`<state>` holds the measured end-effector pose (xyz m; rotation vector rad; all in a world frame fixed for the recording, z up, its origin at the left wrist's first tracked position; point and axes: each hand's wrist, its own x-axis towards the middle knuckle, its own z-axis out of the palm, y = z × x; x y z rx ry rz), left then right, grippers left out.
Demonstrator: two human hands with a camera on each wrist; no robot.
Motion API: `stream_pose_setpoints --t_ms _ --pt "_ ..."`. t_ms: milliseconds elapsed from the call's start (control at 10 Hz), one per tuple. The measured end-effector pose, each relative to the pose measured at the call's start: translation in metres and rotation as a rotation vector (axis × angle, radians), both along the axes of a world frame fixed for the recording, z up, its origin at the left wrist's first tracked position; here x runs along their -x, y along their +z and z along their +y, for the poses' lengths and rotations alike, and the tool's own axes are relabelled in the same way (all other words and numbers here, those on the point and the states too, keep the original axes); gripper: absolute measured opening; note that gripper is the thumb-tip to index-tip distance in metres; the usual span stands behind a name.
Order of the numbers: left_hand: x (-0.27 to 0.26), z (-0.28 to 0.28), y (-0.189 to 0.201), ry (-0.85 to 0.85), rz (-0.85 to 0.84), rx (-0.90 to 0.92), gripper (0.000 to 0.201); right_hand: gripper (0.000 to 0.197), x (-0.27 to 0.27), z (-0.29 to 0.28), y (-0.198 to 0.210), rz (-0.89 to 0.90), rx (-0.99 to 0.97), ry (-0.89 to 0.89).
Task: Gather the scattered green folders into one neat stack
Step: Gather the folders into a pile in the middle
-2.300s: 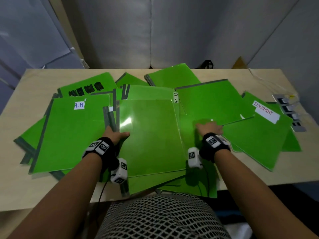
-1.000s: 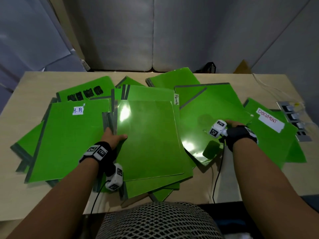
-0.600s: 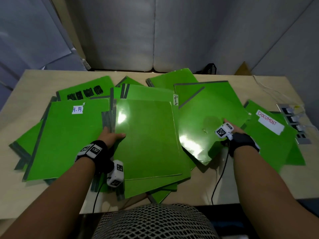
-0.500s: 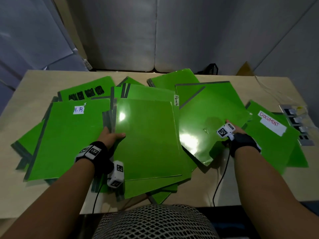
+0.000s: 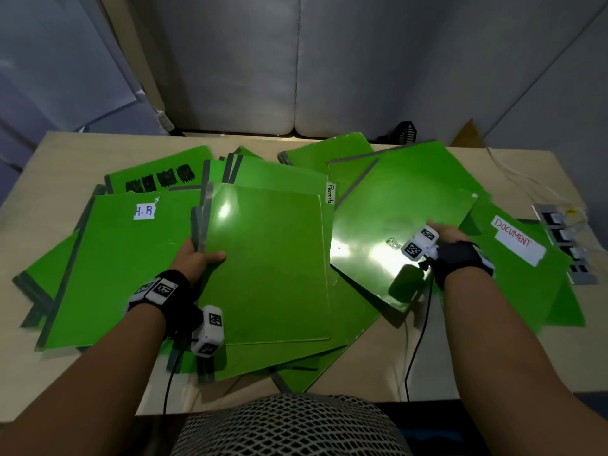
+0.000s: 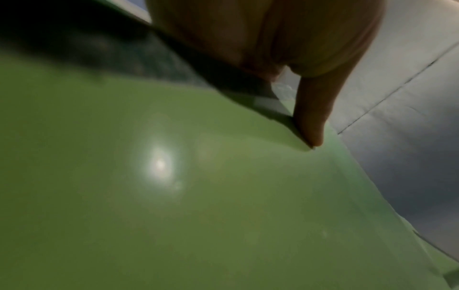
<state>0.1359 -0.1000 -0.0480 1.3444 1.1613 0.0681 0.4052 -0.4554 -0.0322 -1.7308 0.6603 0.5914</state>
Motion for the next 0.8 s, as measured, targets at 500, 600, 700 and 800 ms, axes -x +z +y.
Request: stream_pose_setpoints --t_ms 500,600,700,800 --pt "0.001 0.001 0.011 -0.112 0.151 -0.084 0.066 0.048 -0.019 0.062 0.152 -0.905 0.293 0.114" --pt "0.002 -0.003 0.016 -0.139 0.167 -0.065 0.07 0.047 -0.011 0.072 0.174 -0.991 0.287 0.197" --pt "0.004 -0.005 0.018 -0.162 0.179 -0.047 0.065 0.068 -0.002 0.08 0.172 -0.923 0.171 0.184" --pt "0.009 -0.014 0.025 -0.137 0.152 0.005 0.056 0.064 0.011 0.085 0.143 -0.808 0.097 0.278"
